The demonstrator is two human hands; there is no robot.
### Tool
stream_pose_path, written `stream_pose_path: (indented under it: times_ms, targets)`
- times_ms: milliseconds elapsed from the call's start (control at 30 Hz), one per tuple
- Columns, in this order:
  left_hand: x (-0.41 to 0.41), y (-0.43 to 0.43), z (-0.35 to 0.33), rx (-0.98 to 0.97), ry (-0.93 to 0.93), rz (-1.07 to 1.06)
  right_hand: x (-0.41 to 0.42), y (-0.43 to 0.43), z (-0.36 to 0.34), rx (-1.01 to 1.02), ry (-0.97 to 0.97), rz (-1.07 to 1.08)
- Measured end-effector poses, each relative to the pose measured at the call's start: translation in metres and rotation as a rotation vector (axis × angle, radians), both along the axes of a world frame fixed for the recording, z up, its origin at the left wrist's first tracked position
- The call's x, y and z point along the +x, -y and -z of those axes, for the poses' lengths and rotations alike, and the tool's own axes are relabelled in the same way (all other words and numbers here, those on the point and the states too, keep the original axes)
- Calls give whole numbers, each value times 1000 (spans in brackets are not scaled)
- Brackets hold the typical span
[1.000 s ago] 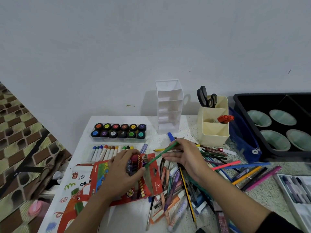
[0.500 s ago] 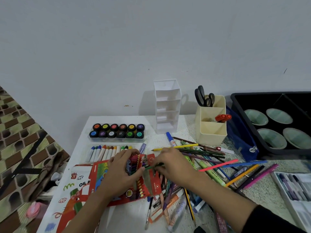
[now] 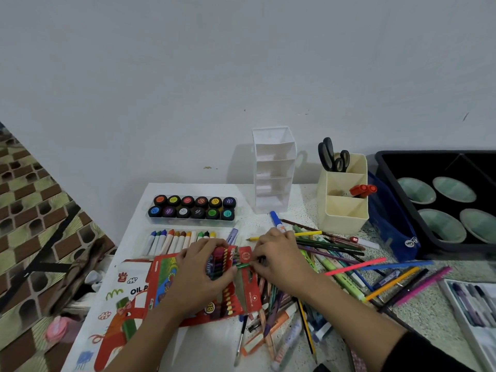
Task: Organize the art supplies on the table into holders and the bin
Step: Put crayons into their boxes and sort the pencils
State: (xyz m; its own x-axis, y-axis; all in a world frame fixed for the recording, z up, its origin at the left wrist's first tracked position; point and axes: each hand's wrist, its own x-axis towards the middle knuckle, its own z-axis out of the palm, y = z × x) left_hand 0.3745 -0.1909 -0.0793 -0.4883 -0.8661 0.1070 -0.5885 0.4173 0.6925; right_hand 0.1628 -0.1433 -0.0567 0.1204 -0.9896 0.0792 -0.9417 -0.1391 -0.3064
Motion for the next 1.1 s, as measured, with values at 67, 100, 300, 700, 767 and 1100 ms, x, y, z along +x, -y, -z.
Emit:
stream_pose_path:
  times_ms: [67,100,300,700,767,1100]
  targets:
    - [-1,1,0,-8,6,2,7,2,2,-21,8,-16]
    - [-1,2,0,-11,12,2,11,3,4,-25,15,-22]
    - [-2,2,0,-23,32,6,25,5,6,11,112,-9]
    - [1,4,2,12,25,12,-17,31,-7,46,-308,169]
    - [2,5,2,14,28,19,-17,32,-1,22,-321,169]
    - [3,5,1,16,0,25,2,14,-60,-269,611,95]
